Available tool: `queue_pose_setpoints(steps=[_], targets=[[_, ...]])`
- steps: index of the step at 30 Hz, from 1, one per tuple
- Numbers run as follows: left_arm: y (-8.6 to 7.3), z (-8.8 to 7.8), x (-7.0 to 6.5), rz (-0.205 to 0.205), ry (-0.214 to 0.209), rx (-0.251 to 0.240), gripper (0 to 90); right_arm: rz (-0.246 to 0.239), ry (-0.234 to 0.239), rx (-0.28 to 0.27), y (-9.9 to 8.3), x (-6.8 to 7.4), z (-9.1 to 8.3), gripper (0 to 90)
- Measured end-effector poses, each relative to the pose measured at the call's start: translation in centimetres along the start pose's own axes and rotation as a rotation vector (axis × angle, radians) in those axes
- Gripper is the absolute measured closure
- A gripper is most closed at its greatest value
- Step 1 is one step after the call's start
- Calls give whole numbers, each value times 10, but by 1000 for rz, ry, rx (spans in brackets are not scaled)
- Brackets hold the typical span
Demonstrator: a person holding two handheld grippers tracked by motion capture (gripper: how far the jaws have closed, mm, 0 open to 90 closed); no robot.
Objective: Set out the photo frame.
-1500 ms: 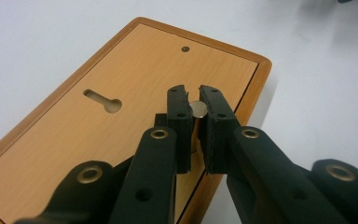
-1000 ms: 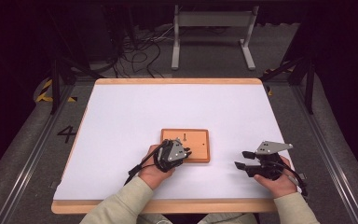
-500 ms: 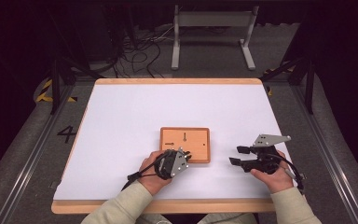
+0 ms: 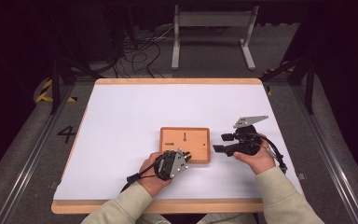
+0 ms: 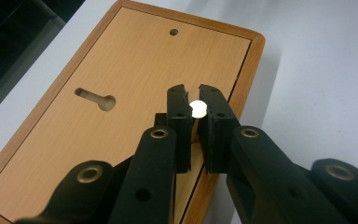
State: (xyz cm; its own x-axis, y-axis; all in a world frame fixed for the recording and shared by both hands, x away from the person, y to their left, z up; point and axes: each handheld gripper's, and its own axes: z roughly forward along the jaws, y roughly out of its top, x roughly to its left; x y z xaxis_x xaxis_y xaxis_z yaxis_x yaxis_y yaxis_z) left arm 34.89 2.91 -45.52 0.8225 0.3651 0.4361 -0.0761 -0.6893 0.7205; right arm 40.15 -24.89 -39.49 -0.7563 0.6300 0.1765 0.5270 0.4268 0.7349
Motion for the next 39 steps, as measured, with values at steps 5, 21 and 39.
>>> queue_pose_setpoints(steps=[5, 21, 39], targets=[[0, 0, 0, -3, -3, -1, 836, 9, -12, 36, 10, -7, 17, 328], [0, 0, -1, -1, -4, 0, 836, 84, 39, 93, 17, -14, 70, 241], [-2, -1, 4, -66, -45, -1, 822, 108, 111, 72, 14, -18, 77, 256]])
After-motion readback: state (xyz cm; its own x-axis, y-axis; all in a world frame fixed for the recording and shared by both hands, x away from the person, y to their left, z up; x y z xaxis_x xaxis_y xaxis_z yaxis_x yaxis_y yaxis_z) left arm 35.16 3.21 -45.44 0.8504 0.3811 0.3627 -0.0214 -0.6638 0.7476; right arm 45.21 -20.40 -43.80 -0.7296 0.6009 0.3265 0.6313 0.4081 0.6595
